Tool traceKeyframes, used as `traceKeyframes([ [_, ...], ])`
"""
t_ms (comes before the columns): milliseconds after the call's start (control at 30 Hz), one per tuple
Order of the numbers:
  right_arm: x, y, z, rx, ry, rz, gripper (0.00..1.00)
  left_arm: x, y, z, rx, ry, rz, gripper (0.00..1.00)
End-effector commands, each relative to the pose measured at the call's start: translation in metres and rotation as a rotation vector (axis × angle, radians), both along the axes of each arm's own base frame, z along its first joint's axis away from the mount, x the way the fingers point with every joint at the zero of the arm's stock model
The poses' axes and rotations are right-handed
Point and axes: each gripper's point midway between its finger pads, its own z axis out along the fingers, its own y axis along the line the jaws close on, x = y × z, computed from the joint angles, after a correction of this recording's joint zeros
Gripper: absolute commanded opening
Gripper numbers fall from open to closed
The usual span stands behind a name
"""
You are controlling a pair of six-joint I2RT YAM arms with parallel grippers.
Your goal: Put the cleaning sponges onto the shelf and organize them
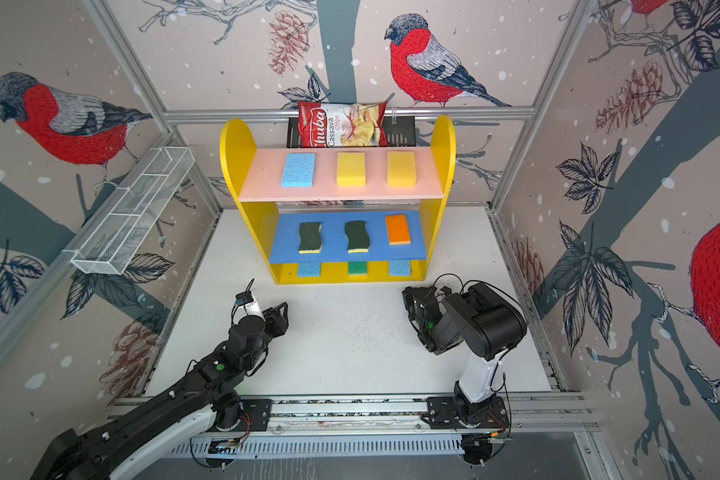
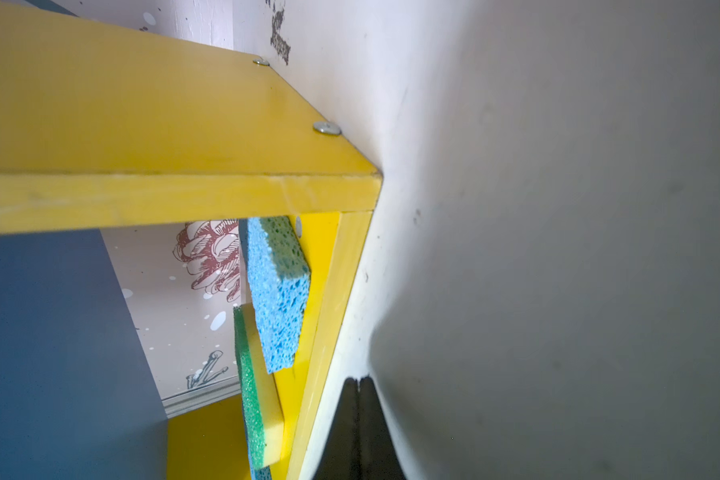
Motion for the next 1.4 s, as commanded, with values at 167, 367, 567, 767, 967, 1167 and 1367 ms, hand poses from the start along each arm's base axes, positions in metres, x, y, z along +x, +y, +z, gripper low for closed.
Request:
traceKeyframes([
  [167,-0.023,-0.023,0.008,-0.345,0.081,0.074,0.05,0.000,0.010,0.004,0.082,0.012,0.023,0.54],
  [367,-0.033,-0.052,0.057,-0.554,-0.018,0.038,0.18,0.003,0.018,0.007,0.160,0.027,0.055,0.54],
  [567,-0.037,-0.089,0.097,-0.687,-0.060,-0.042,0.45,0.009,0.031,0.030,0.257,-0.005,0.111,0.55],
  [767,-0.030,-0.121,0.137,-0.729,-0.144,-0.097,0.63,0.022,0.034,0.065,0.339,-0.048,0.144,0.56],
  [967,-0.011,-0.153,0.146,-0.793,-0.064,-0.095,0.72,0.048,0.028,0.100,0.399,-0.083,0.146,0.63],
  [1167,0.008,-0.174,0.164,-0.831,-0.099,-0.111,0.93,0.072,0.046,0.118,0.444,-0.097,0.217,0.71],
  [1367,0.028,-0.188,0.167,-0.929,-0.107,-0.092,0.98,0.104,0.081,0.092,0.451,-0.013,0.249,0.98],
])
